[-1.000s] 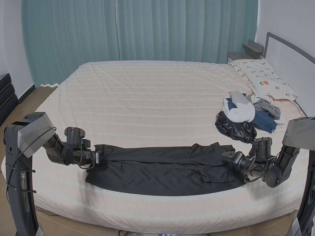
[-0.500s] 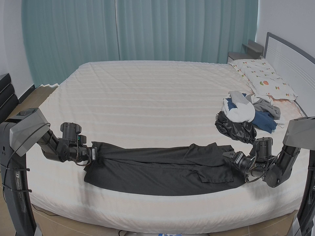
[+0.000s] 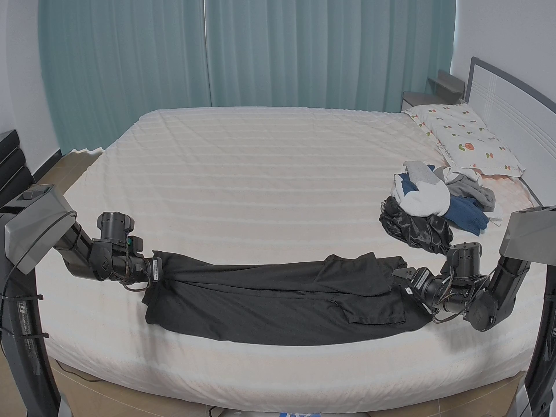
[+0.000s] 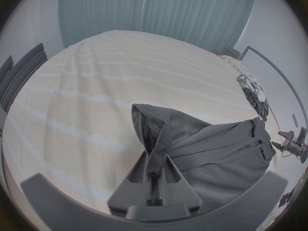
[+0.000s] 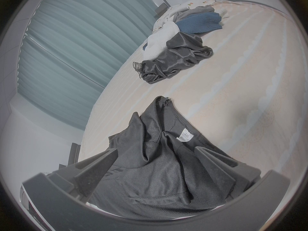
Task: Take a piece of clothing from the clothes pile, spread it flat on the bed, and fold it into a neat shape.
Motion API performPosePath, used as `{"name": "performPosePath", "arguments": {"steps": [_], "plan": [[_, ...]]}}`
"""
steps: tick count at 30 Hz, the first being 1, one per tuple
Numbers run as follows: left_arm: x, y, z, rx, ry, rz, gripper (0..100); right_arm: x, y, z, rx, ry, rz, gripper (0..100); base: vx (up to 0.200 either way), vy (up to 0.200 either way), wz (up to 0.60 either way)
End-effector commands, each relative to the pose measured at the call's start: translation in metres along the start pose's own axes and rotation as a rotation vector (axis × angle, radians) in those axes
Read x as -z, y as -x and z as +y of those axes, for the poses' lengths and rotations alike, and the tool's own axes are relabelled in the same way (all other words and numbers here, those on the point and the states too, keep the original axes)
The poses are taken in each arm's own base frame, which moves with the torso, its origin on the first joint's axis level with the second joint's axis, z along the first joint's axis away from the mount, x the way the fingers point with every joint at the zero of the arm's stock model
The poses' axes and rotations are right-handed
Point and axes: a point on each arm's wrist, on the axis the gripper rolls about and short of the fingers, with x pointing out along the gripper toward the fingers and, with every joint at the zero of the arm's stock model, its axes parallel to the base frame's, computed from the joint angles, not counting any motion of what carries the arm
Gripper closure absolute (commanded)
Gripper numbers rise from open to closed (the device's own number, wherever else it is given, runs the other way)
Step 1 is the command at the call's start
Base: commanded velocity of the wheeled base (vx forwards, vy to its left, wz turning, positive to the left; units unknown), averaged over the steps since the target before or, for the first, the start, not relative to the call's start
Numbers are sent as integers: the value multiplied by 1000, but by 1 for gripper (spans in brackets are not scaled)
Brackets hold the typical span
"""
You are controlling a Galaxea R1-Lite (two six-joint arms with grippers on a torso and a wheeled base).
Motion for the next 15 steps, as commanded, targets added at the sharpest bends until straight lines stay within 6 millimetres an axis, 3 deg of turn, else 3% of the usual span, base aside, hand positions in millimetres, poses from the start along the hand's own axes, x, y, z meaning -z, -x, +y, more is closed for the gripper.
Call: {"name": "performPosePath", "arguments": {"steps": [1,2,15], "plan": [[-1,1,0,0,1,-6,100,0,0,0,-2,0,0,0,-200,0,0],[-1,1,0,0,1,-6,100,0,0,0,-2,0,0,0,-200,0,0],[-4,0,0,-2,5,-20,100,-1,1,2,-7,1,-6,0,0,0,0]]}}
